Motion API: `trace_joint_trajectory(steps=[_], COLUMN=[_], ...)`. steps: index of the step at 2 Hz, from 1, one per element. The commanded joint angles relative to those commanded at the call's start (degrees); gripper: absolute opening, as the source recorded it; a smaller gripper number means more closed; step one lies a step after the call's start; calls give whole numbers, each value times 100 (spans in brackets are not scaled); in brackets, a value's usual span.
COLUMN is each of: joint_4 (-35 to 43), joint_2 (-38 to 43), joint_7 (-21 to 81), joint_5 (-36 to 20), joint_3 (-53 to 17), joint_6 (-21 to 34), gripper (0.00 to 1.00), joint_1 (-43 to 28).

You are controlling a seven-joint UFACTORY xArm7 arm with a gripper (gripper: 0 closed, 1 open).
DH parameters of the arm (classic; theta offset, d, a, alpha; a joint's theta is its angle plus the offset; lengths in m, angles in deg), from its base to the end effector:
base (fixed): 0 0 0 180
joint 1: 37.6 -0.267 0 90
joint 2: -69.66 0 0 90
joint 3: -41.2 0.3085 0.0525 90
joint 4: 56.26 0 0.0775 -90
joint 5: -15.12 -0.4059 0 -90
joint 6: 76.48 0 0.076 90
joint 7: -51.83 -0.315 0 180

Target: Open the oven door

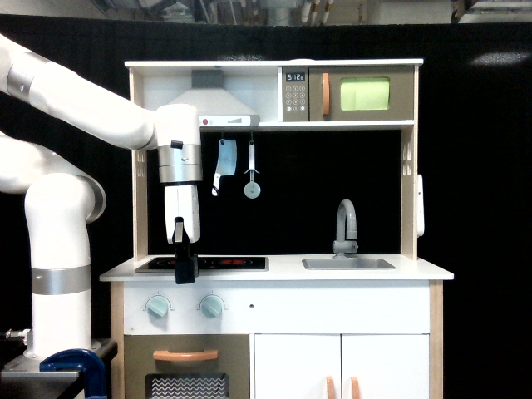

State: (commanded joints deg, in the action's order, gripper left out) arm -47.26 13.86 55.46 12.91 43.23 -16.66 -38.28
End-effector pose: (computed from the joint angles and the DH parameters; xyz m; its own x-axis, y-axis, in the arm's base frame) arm 0.2775 0.0122 0.0738 0.9932 0.0781 0.0869 0.0784 -0.9969 -0.0001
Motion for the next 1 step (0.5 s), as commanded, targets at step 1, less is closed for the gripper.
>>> trace_joint_trajectory(steps=[1], joint_4=[1089], joint_2=[1486], joint_7=[2634], joint_5=[251], joint_3=[-1211], joint_6=[-847], gripper=[100], joint_1=[-744])
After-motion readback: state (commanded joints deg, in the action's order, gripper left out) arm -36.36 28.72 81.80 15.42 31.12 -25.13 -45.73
